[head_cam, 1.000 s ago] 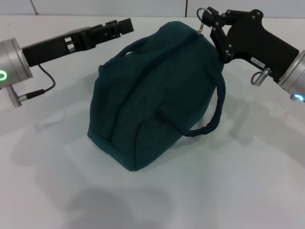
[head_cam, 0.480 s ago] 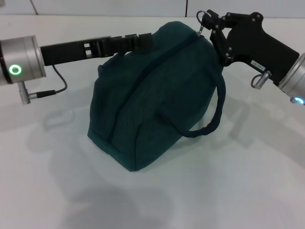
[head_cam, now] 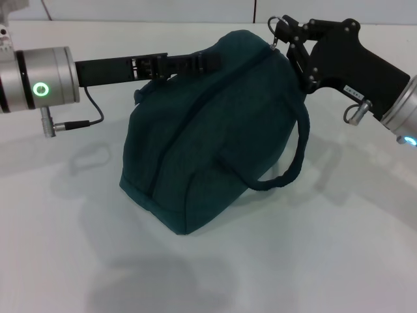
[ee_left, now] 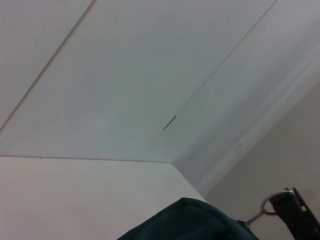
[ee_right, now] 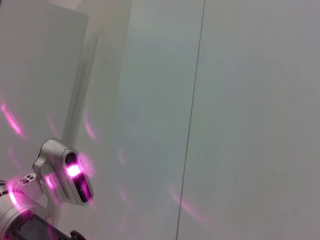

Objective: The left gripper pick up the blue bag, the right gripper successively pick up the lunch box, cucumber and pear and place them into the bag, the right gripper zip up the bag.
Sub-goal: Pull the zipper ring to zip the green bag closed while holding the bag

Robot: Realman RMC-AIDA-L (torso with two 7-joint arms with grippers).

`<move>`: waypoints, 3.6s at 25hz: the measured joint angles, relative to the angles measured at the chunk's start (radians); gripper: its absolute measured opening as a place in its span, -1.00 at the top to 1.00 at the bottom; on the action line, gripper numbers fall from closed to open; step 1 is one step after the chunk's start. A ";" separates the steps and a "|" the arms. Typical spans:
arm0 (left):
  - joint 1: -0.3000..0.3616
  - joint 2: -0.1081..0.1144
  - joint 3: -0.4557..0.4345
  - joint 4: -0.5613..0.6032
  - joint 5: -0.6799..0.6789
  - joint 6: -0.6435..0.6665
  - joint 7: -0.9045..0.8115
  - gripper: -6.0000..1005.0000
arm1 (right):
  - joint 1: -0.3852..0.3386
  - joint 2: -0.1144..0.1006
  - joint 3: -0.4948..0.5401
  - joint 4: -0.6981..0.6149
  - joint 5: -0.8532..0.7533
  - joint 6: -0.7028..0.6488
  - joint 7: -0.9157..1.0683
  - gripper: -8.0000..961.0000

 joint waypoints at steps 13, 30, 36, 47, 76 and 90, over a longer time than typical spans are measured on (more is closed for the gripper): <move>0.008 -0.006 0.003 -0.002 0.002 0.008 0.009 -0.05 | -0.011 0.000 0.001 0.002 0.000 -0.008 0.001 0.95; 0.008 -0.022 0.016 0.001 -0.023 0.033 0.010 0.87 | -0.018 -0.002 0.007 0.015 0.008 -0.020 0.051 0.95; 0.008 -0.023 0.015 0.002 -0.034 0.051 0.012 0.88 | -0.018 -0.004 0.008 0.043 0.048 -0.020 0.138 0.95; 0.008 -0.025 0.015 -0.006 -0.034 0.116 0.076 0.88 | -0.011 -0.006 0.008 0.066 0.060 -0.019 0.366 0.95; 0.021 -0.025 0.029 -0.008 -0.162 0.294 0.181 0.88 | -0.003 -0.003 0.008 0.091 0.059 0.081 0.469 0.95; 0.023 -0.027 0.035 -0.010 -0.202 0.303 0.182 0.88 | 0.022 -0.004 -0.006 0.104 0.053 0.082 0.471 0.95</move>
